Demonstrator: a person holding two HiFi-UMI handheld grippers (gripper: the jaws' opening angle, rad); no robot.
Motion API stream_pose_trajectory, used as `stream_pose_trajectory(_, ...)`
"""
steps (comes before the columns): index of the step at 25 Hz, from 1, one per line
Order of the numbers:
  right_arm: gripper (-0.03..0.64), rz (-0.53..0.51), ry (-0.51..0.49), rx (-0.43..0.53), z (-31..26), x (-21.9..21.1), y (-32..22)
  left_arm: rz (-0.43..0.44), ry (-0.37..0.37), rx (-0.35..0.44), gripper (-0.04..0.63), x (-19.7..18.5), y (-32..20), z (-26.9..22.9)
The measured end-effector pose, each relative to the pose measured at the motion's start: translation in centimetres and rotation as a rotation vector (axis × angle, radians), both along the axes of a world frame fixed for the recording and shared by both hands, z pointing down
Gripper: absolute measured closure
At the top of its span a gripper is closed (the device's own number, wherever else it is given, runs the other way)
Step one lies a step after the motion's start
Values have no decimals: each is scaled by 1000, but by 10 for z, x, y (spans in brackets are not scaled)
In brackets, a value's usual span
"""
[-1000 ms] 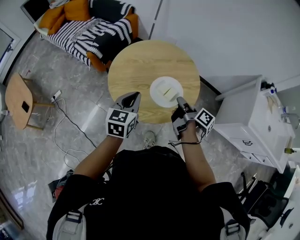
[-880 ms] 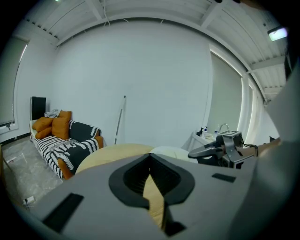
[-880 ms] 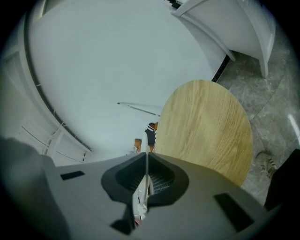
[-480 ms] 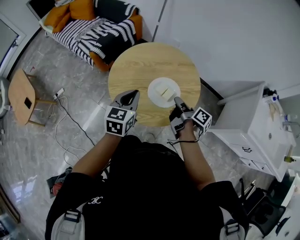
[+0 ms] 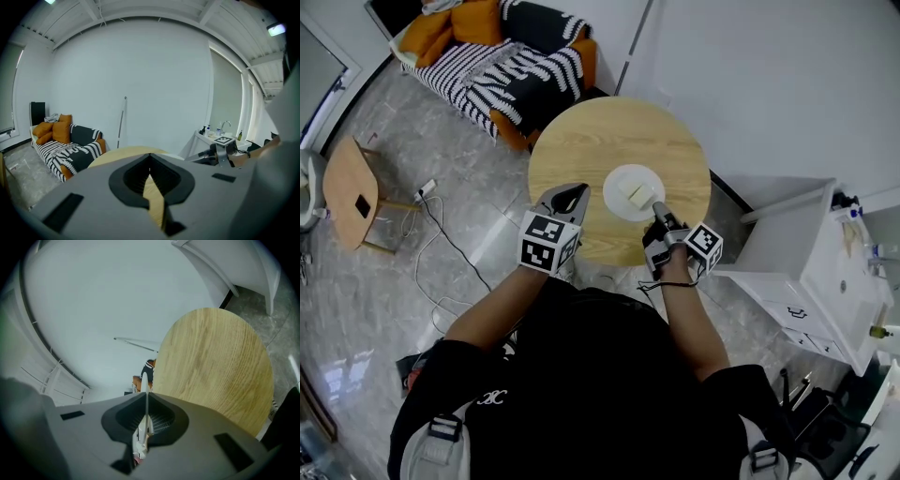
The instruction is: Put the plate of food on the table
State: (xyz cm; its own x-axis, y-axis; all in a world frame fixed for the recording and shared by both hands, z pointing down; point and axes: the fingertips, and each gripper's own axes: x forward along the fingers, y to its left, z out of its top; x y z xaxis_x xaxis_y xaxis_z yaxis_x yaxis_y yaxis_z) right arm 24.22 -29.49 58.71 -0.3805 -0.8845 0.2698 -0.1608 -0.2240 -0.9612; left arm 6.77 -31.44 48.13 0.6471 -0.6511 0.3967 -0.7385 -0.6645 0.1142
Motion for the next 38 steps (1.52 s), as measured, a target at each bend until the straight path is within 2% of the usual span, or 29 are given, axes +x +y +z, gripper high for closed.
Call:
stream_pose_trajectory(13,597,19,-42,86,35,-9,-19,12,12,-19,588,-25,-31,1)
stream_pose_trajectory(25,597,-35,-48,31,88,-15,-24,-30,2,-48,588,-50,-42,11)
stream_pose_trajectory(38,597,-71,-43,-30,117,-18,-35,-96,-12,-44,588,-70,-53,7)
